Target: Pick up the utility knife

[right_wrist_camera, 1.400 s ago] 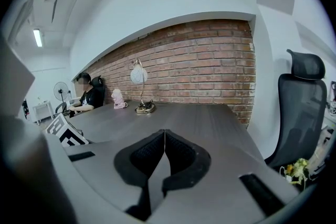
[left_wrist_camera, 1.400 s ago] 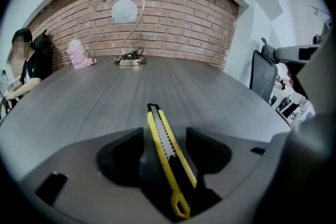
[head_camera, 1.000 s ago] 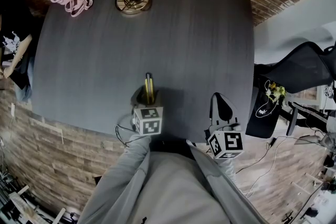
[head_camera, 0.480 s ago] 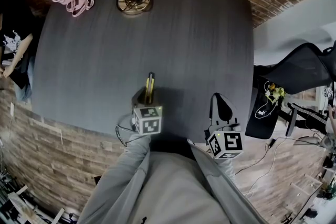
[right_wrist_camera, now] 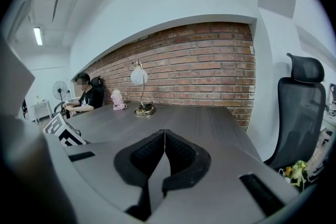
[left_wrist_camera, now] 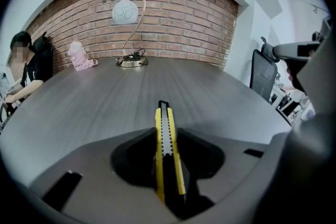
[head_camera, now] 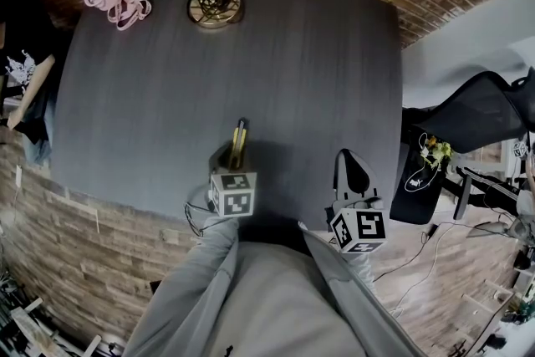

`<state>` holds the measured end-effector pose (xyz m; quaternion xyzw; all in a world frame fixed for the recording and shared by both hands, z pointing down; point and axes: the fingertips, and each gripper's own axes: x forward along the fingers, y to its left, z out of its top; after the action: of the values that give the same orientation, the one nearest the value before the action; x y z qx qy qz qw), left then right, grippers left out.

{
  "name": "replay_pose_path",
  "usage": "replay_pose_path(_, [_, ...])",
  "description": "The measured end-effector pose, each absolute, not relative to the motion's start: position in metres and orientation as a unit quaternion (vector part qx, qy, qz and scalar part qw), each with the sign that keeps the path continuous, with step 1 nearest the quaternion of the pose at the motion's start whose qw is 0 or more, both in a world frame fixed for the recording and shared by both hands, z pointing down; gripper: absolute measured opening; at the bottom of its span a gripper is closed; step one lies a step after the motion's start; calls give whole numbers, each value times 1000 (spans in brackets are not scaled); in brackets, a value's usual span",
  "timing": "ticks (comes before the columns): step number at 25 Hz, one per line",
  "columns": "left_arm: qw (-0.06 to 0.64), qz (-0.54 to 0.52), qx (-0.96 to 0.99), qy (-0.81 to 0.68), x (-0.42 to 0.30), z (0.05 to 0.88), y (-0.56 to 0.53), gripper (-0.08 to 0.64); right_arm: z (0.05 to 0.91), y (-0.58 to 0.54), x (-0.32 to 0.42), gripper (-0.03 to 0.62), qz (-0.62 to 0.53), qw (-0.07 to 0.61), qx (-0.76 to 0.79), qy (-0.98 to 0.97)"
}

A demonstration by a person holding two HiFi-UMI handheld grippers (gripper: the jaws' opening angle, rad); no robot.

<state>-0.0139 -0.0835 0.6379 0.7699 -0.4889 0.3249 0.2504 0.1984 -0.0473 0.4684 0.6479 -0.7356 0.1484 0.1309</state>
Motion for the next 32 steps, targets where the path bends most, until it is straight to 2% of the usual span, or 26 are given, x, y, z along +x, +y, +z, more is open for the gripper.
replay_pose_path(15, [212,279,797,-492,-20,580,-110,132,454,-65,184,18,131,118,640,-748])
replay_pose_path(32, [130,166,839,-501,-26,448,-145,132,422,-89,170,18,97,90,629,-766])
